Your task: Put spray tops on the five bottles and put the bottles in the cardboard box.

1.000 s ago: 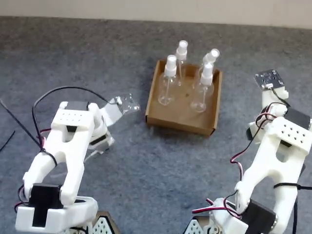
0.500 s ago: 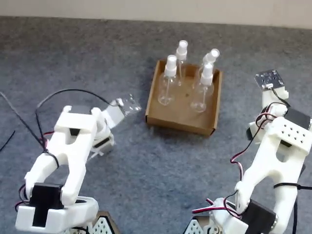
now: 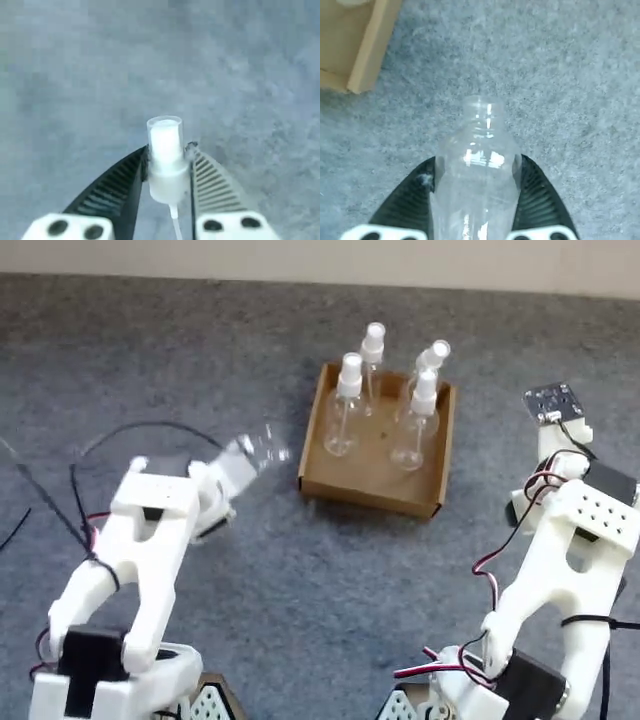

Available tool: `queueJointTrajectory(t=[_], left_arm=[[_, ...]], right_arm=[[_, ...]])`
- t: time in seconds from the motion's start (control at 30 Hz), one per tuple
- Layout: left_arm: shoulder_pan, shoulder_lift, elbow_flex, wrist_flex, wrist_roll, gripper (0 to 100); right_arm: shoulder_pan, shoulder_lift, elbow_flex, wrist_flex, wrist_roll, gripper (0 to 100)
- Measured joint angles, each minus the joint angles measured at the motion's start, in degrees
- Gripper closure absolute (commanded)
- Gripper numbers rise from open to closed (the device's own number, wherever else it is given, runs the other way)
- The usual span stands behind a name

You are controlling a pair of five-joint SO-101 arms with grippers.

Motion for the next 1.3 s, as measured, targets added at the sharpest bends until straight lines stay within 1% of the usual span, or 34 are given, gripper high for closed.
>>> queueJointTrajectory(t=[0.13, 0.2, 0.3, 0.37, 0.47, 0.53, 0.63, 0.77, 0.93, 1.07, 1.17, 1.23, 1.3], left_arm=[[-0.3, -6.3, -13.0, 9.1, 6.9, 100], [-0.5, -9.1, -19.8, 13.0, 11.3, 100], [-0.4, -12.5, -29.2, 17.7, 18.4, 100], [-0.4, -14.0, -34.4, 19.2, 23.7, 100], [0.4, -15.2, -41.5, 19.3, 31.4, 100], [2.9, -15.6, -46.2, 19.3, 35.0, 100], [8.8, -15.6, -52.7, 19.3, 39.8, 100], [15.3, -15.6, -56.4, 14.2, 46.8, 100], [21.3, -15.8, -53.6, 3.7, 54.2, 100], [25.8, -15.7, -46.2, -7.6, 55.2, 100], [28.0, -15.7, -40.5, -16.6, 55.3, 100], [28.7, -15.6, -37.9, -20.0, 55.3, 100], [28.8, -15.6, -35.7, -21.2, 55.3, 100]], right_arm=[[-6.9, -6.9, -0.1, 0.0, -7.0, 99.5], [-12.4, -11.6, -0.1, 0.0, -9.8, 99.5], [-22.9, -18.5, -0.1, 0.0, -14.9, 99.5], [-29.6, -22.6, 1.1, -1.6, -19.3, 99.5], [-38.0, -27.3, 6.3, -7.4, -25.1, 99.5], [-42.7, -30.0, 11.3, -12.0, -28.1, 99.5], [-48.3, -34.9, 19.4, -19.1, -30.6, 99.5], [-52.1, -44.0, 31.2, -28.1, -31.4, 99.5], [-53.9, -57.0, 47.0, -37.7, -31.5, 99.5], [-56.0, -65.8, 56.4, -40.2, -31.5, 99.5], [-56.4, -70.5, 60.0, -40.4, -31.5, 99.5], [-56.3, -72.9, 60.5, -40.4, -31.5, 99.5], [-56.3, -74.2, 60.5, -40.4, -31.5, 99.5]])
